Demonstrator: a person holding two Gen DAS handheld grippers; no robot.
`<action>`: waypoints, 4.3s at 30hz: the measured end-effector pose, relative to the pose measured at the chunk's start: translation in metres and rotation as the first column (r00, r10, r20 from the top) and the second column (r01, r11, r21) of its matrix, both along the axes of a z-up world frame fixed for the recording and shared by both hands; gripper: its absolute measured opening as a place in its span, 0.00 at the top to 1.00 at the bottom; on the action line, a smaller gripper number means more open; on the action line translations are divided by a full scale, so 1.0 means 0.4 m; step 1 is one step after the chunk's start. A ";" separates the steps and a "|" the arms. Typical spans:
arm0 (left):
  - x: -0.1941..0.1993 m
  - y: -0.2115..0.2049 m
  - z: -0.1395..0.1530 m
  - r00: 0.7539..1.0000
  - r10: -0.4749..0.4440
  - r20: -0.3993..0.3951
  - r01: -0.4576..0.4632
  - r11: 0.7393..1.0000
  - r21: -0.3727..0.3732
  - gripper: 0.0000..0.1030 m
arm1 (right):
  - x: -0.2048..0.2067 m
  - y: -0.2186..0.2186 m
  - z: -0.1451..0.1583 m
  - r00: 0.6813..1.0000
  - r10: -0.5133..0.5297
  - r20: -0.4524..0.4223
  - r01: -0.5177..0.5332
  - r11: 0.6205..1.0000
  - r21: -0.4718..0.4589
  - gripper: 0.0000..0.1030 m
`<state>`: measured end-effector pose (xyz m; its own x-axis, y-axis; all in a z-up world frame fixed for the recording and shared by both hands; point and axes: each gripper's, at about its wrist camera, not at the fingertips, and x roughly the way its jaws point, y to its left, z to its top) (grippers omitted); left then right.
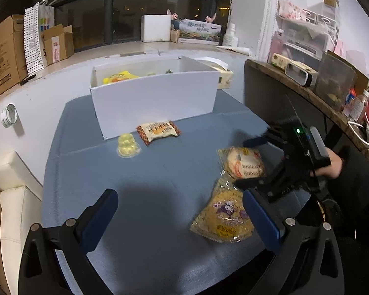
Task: Organize snacks
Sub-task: 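Grasp the round bread pack with right gripper while left gripper grasps purple-print bread pack, then carry both bread packs over the white box and open both grippers, then grasp the corn cake bag with right gripper while left gripper grasps jelly cup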
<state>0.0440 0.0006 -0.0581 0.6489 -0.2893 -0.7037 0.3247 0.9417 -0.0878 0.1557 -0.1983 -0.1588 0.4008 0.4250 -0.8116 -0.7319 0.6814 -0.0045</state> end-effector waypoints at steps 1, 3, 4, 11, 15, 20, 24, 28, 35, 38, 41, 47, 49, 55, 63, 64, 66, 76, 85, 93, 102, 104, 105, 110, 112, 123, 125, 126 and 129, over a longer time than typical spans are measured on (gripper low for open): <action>-0.001 -0.003 -0.004 1.000 -0.002 -0.003 0.002 1.000 0.002 0.00 | 0.001 0.003 0.000 1.000 0.018 -0.001 -0.018 1.000 0.000 0.00; -0.002 -0.008 -0.009 1.000 -0.007 -0.010 0.007 1.000 0.005 0.00 | 0.004 0.002 -0.002 0.999 0.038 -0.003 -0.038 0.999 -0.002 0.00; -0.003 -0.010 -0.011 1.000 -0.008 -0.010 0.009 1.000 0.007 0.00 | 0.005 0.002 -0.002 0.999 0.034 -0.001 -0.034 0.999 0.000 0.00; -0.001 -0.037 -0.034 0.995 -0.093 -0.037 0.094 0.996 0.012 0.00 | -0.038 -0.017 0.016 1.000 0.015 0.002 -0.015 1.000 0.022 0.24; -0.006 -0.085 -0.045 0.979 -0.198 -0.056 0.201 0.979 0.043 0.00 | -0.052 -0.053 0.038 0.998 -0.067 -0.014 0.068 0.994 0.086 0.24; 0.007 -0.159 -0.081 0.949 -0.300 -0.098 0.308 0.948 0.077 0.00 | -0.071 -0.135 0.100 0.978 -0.205 -0.045 0.210 0.952 0.223 0.24; 0.038 -0.200 -0.127 0.923 -0.350 -0.158 0.368 0.924 0.105 0.00 | -0.130 -0.200 0.178 0.959 -0.285 -0.008 0.273 0.911 0.309 0.24; 0.075 -0.218 -0.167 0.904 -0.367 -0.219 0.396 0.913 0.102 0.00 | -0.181 -0.250 0.240 0.940 -0.342 0.001 0.312 0.858 0.407 0.24; 0.107 -0.232 -0.201 0.896 -0.349 -0.275 0.389 0.914 0.110 0.00 | -0.239 -0.303 0.310 0.925 -0.379 0.020 0.321 0.810 0.492 0.24; 0.104 -0.241 -0.198 0.906 -0.339 -0.255 0.383 0.912 0.149 0.16 | -0.251 -0.308 0.320 0.924 -0.381 0.028 0.320 0.812 0.488 0.24; 0.099 -0.234 -0.181 0.903 -0.349 -0.251 0.387 0.915 0.118 0.24 | -0.252 -0.298 0.324 0.926 -0.375 0.039 0.310 0.816 0.488 0.24; 0.080 -0.203 -0.141 0.941 -0.284 -0.187 0.308 0.944 0.116 0.24 | -0.255 -0.279 0.332 0.929 -0.365 0.055 0.293 0.820 0.492 0.24; 0.070 -0.175 -0.092 0.961 -0.248 -0.120 0.259 0.962 0.088 0.24 | -0.247 -0.269 0.329 0.926 -0.372 0.059 0.301 0.824 0.481 0.24; 0.109 -0.080 0.064 0.999 -0.036 0.040 0.035 0.999 0.008 0.24 | -0.184 -0.219 0.335 0.921 -0.389 0.041 0.323 0.815 0.481 0.24; 0.283 0.032 0.251 0.976 0.139 0.167 -0.127 0.988 -0.082 0.24 | 0.022 -0.107 0.401 0.915 -0.396 0.081 0.323 0.837 0.442 0.24; 0.308 0.044 0.266 0.972 0.149 0.179 -0.134 0.987 -0.094 0.24 | 0.050 -0.094 0.406 0.916 -0.393 0.082 0.323 0.842 0.431 0.24; 0.369 0.060 0.286 0.967 0.164 0.194 -0.150 0.985 -0.083 0.24 | 0.110 -0.062 0.421 0.917 -0.387 0.096 0.319 0.857 0.405 0.24; 0.683 0.034 0.228 0.970 0.209 0.121 -0.210 0.978 -0.004 0.24 | 0.397 0.023 0.469 0.877 -0.462 0.131 0.401 0.855 0.330 0.24; 0.752 0.036 0.158 0.990 0.139 0.023 -0.137 0.988 -0.066 0.00 | 0.525 -0.003 0.445 0.895 -0.445 0.004 0.412 0.832 0.372 0.05; 0.707 0.004 0.155 0.988 0.133 0.081 -0.137 0.989 0.048 0.00 | 0.508 -0.019 0.435 0.880 -0.474 0.034 0.431 0.827 0.362 0.00; 0.572 0.040 0.220 0.989 0.083 0.122 -0.085 0.996 0.011 0.00 | 0.377 -0.064 0.495 0.892 -0.452 0.018 0.377 0.764 0.524 0.00; 0.517 0.053 0.227 0.989 0.072 0.126 -0.073 0.997 -0.001 0.00 | 0.335 -0.064 0.492 0.902 -0.431 0.016 0.358 0.768 0.531 0.00; 0.490 0.056 0.228 0.989 0.067 0.129 -0.067 0.998 -0.001 0.00 | 0.306 -0.062 0.492 0.909 -0.416 0.025 0.340 0.775 0.533 0.00; 0.313 0.063 0.226 0.978 0.069 0.198 -0.076 0.997 0.029 0.00 | 0.162 -0.068 0.493 0.928 -0.366 0.069 0.259 0.767 0.586 0.00; 0.253 0.069 0.219 0.974 0.076 0.215 -0.084 0.996 0.029 0.00 | 0.105 -0.067 0.483 0.933 -0.350 0.078 0.238 0.767 0.596 0.00; 0.068 0.142 0.095 0.966 0.210 0.148 -0.210 0.978 -0.017 0.00 | -0.023 0.025 0.242 0.968 -0.250 -0.031 0.237 0.862 0.449 0.00; 0.057 0.163 0.072 0.966 0.225 0.124 -0.223 0.974 -0.028 0.00 | -0.008 0.062 0.195 0.965 -0.257 -0.057 0.260 0.892 0.371 0.00; 0.056 0.171 0.062 0.966 0.234 0.112 -0.232 0.972 -0.027 0.00 | -0.001 0.081 0.170 0.963 -0.265 -0.055 0.268 0.904 0.333 0.00; 0.051 0.193 0.035 0.960 0.264 0.088 -0.263 0.964 -0.028 0.00 | 0.029 0.142 0.132 0.969 -0.243 -0.039 0.245 0.934 0.259 0.00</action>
